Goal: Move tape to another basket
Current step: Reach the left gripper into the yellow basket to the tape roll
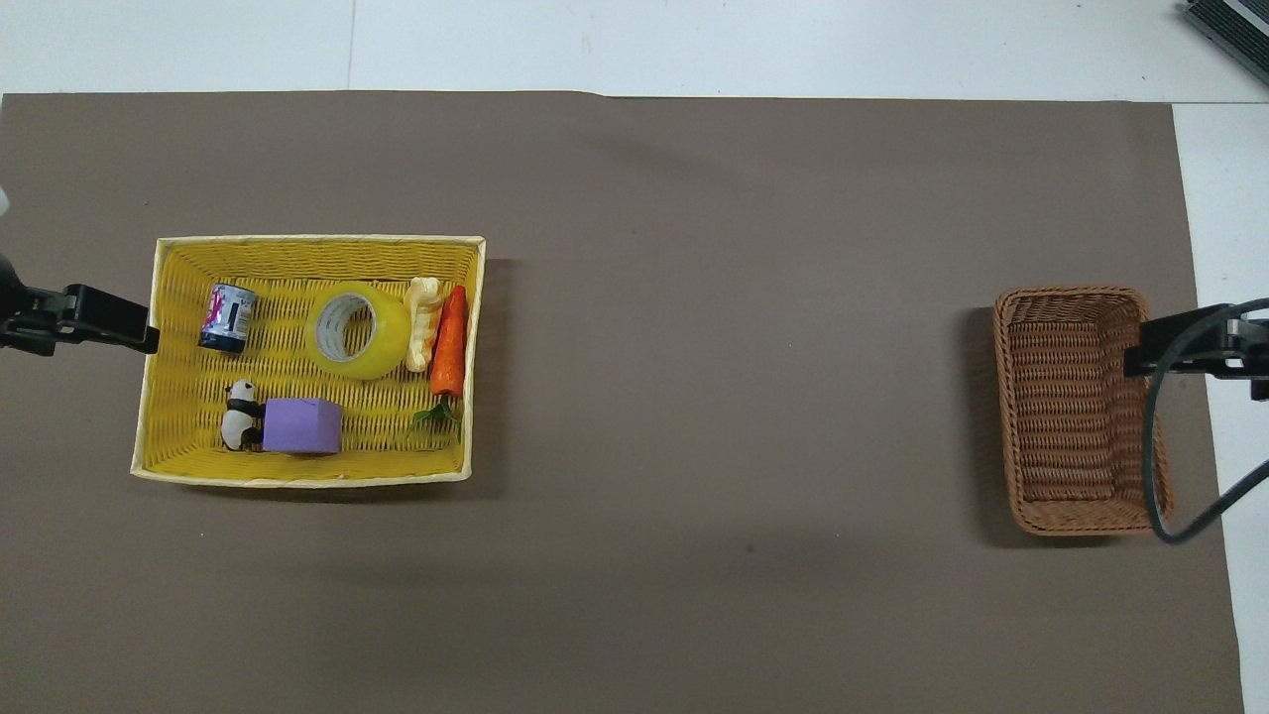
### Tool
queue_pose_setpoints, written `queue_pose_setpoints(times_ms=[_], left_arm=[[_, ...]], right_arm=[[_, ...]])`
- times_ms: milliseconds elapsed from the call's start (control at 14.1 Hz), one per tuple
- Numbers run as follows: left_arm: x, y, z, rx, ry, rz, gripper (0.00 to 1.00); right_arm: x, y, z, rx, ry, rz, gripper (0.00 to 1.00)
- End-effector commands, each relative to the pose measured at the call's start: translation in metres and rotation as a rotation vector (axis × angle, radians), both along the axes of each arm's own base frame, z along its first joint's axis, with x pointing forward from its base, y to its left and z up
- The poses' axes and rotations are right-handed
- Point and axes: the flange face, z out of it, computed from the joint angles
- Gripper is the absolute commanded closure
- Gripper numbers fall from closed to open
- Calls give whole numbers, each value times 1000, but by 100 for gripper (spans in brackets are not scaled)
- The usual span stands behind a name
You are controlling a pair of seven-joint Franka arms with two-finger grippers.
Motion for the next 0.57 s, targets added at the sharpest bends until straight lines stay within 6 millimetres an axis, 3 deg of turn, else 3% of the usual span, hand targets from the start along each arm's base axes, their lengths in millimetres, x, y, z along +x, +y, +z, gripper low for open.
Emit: queue_pose_setpoints(times_ms=[0,284,498], left_arm=[[-7,1,-29,-24,-44,4,0],[2,1,-90,-49,-78,-18,0],[21,-5,-154,-75,-67,-9,0]], right_arm=[[-2,-1,1,16,-12,-5,0],[-2,-1,1,16,-11,-5,0],[-2,-1,1,16,-11,-5,0]])
